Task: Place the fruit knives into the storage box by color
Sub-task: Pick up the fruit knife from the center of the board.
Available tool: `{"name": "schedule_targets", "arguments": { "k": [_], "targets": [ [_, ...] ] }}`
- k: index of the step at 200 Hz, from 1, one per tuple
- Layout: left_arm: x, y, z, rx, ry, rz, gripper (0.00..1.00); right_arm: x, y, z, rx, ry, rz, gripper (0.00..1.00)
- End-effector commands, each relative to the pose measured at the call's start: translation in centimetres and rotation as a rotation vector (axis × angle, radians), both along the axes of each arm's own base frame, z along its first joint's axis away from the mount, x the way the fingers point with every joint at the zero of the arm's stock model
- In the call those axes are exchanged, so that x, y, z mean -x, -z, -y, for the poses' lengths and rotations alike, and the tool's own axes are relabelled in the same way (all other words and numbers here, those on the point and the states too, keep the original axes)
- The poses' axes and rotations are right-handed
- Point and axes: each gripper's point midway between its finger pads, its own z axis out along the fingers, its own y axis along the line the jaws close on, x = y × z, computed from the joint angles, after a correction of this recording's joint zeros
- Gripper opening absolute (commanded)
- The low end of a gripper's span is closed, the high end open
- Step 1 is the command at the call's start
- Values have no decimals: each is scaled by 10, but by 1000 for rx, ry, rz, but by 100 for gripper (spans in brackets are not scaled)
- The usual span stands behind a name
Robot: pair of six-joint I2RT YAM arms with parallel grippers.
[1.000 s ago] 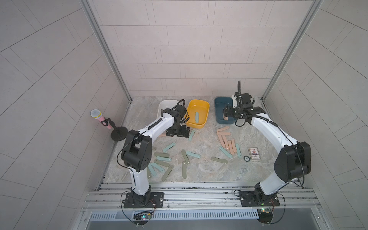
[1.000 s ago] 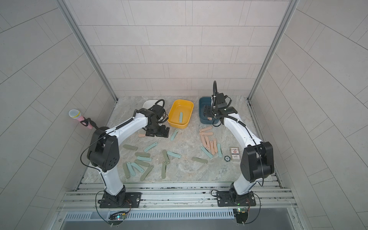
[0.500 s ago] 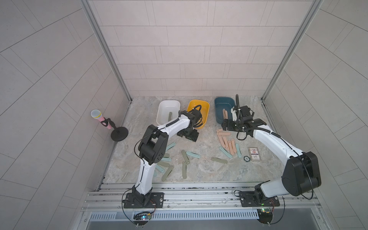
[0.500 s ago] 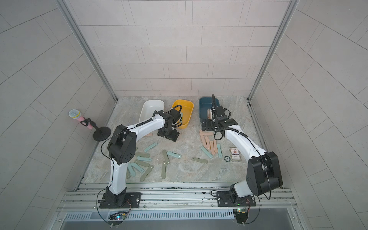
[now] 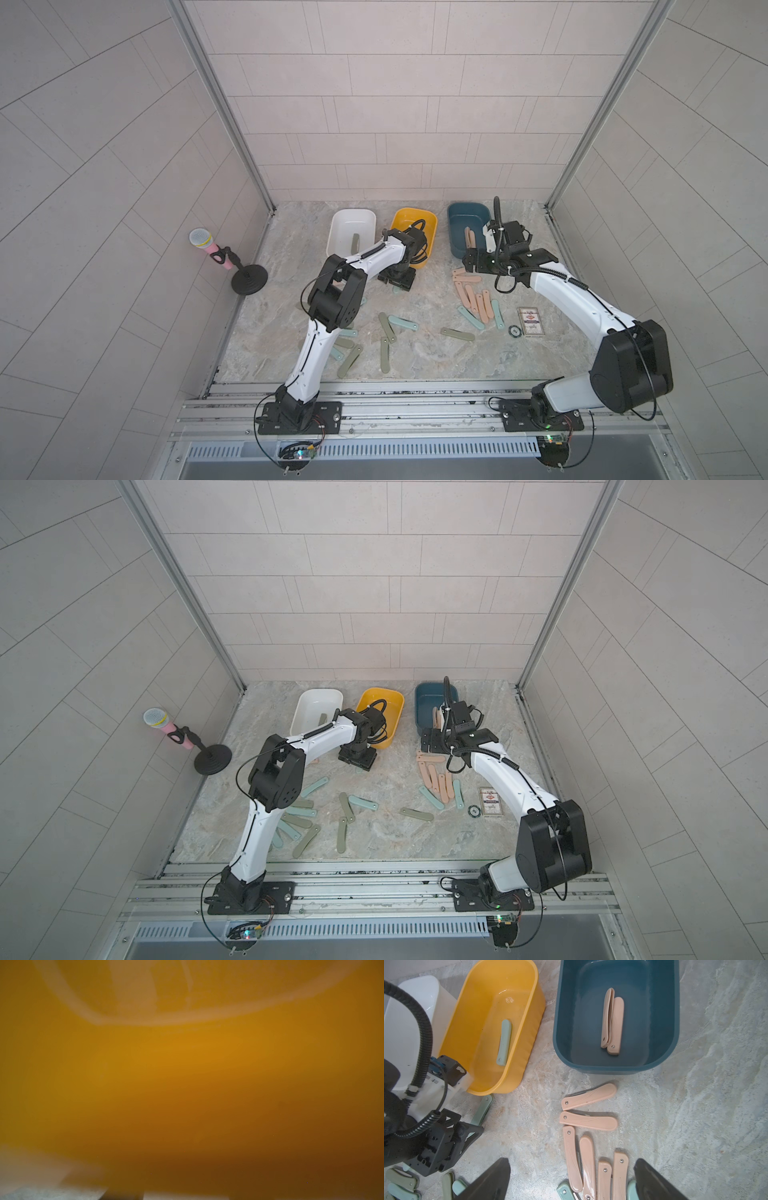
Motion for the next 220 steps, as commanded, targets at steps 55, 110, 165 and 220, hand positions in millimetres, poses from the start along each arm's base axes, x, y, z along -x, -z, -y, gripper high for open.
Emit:
{"name": "schedule_targets", "arguments": {
  "k": [55, 110, 165, 220],
  "targets": [
    [16, 14, -6, -37, -5, -82, 37, 3, -17, 7, 2, 7, 49, 96],
    [36, 2, -12, -2, -37, -102, 20, 7, -22, 9, -2, 18, 56, 96],
    [39, -65, -6, 108, -72, -14, 17, 18, -10, 6, -38, 26, 33, 98],
    [27, -105, 17, 224, -62, 20, 16, 25, -1, 2, -52, 15, 1, 99]
  ]
}}
